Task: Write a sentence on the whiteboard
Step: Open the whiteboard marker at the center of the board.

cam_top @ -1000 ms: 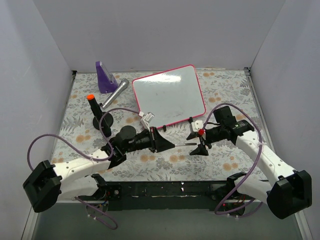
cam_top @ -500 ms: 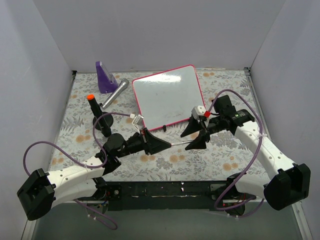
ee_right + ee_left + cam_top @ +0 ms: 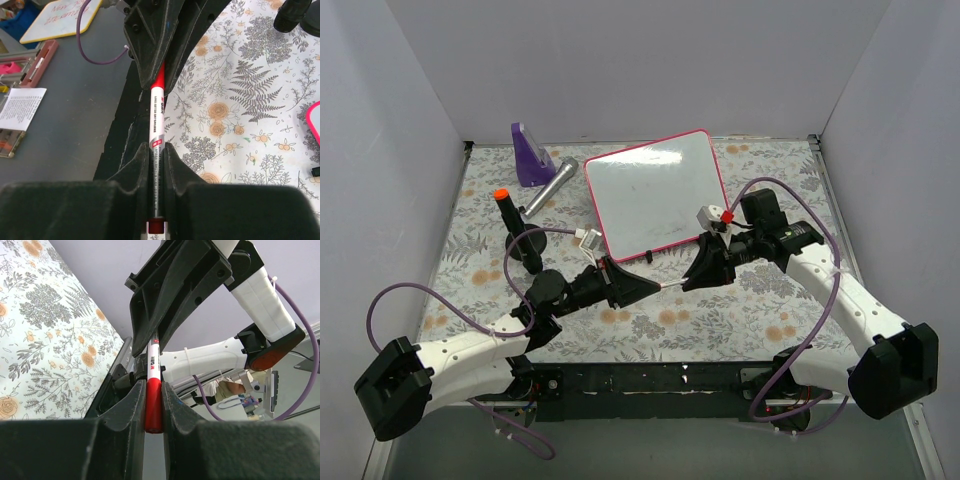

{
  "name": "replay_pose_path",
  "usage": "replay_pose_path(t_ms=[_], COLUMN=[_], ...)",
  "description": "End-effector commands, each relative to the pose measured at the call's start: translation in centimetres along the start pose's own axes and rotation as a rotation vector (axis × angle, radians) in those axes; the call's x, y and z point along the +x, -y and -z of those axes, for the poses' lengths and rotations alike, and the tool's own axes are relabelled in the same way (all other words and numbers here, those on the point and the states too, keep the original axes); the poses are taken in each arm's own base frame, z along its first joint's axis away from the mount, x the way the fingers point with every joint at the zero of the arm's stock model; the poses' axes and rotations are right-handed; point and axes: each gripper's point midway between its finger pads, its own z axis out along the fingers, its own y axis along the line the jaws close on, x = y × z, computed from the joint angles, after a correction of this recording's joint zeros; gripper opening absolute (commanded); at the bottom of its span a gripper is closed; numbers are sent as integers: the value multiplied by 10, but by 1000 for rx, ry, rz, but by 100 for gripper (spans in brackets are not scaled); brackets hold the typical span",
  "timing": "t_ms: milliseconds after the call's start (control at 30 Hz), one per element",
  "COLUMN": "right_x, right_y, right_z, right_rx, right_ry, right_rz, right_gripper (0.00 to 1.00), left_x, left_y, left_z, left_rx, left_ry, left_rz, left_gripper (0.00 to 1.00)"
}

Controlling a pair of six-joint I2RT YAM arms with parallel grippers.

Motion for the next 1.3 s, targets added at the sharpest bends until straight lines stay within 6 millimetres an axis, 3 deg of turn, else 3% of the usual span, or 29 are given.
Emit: replay_pose_path(t_ms=[0, 67, 167, 233, 300, 800, 1133, 1267], right_x=[-7, -8, -7, -8, -8, -2, 9, 9], right_y=[-4, -5, -6, -7, -7, 7, 11, 10], right_z=[-3, -4, -5, -5, -6, -13, -18, -18], right_rx=[-38, -41, -52, -64, -73, -19, -4, -6], right_ry=[29, 30, 37, 42, 45, -9, -50, -50], right_rz=[-8, -12, -20, -24, -30, -56, -65, -60], right_gripper=[1, 1, 23, 31, 34, 29, 34, 30], left_x=[-6, -7, -7, -7, -7, 0, -1, -2], left_y=[2, 1, -1, -2, -4, -20, -20, -21], left_z=[1, 1, 1, 1, 1, -2, -3, -2], left_rx=[11, 8, 5, 2, -1, -57, -58, -63], left_ry=[39, 44, 51, 53, 57, 28, 29, 35], left_rz=[-2, 3, 9, 11, 13, 14, 10, 10], left_gripper=[0, 0, 0, 0, 0, 0, 0, 0])
